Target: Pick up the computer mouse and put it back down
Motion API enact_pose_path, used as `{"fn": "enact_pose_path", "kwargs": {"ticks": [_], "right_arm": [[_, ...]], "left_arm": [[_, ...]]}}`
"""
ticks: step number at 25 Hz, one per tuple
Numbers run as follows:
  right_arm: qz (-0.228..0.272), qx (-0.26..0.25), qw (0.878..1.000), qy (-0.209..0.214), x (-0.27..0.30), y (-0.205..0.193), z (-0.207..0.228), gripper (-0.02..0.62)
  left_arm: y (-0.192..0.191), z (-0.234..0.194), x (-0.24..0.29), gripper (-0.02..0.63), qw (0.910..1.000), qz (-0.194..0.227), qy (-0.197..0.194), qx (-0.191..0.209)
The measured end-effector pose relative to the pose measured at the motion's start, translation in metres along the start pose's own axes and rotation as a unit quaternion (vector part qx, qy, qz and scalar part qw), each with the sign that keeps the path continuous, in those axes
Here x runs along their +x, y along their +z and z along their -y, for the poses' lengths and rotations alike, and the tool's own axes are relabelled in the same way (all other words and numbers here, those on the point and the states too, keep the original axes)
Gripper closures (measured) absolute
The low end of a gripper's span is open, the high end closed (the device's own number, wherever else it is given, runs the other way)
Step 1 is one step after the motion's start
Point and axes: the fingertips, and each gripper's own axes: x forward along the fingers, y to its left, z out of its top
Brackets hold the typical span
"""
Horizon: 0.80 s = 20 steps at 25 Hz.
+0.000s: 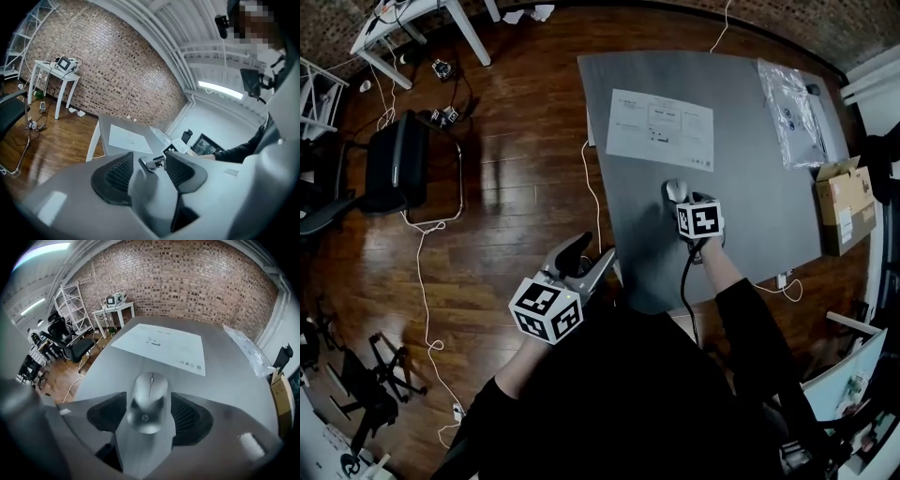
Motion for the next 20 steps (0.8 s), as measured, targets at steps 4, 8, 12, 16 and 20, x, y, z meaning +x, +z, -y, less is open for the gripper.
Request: {"fn": "enact_pose_path", "kwargs": {"ticks": [4,8,12,16,20], "right_arm": [[-0.018,0.024,1.000,0.008,0.010,-0.002,0.003,0.293],[-0.041,0.028,0.999,0.006,0.016,0.001,0.005,0.293],[-0.078,0.036,0.996,0.002,0.023,0.003,0.004,0.299],[-0.097,0.025,0.995,-0.008,0.025,0.005,0.003,0.319],[-0.078,0.012,0.997,0.003,0.017,0.004,-0.002,0.331]], "left_arm": [[-0.002,-0.002,0.001,0.403,1.0000,0.002,0.004,-0.006],[-0.004,-0.004,-0.001,0.403,0.9999,0.005,0.006,-0.012],[-0.004,-0.008,-0.004,0.403,0.9998,0.010,0.007,-0.018],[-0.006,-0.013,-0.010,0.403,0.9995,0.012,0.013,-0.025],[-0.006,-0.021,-0.017,0.403,0.9994,0.012,0.021,-0.026]]}}
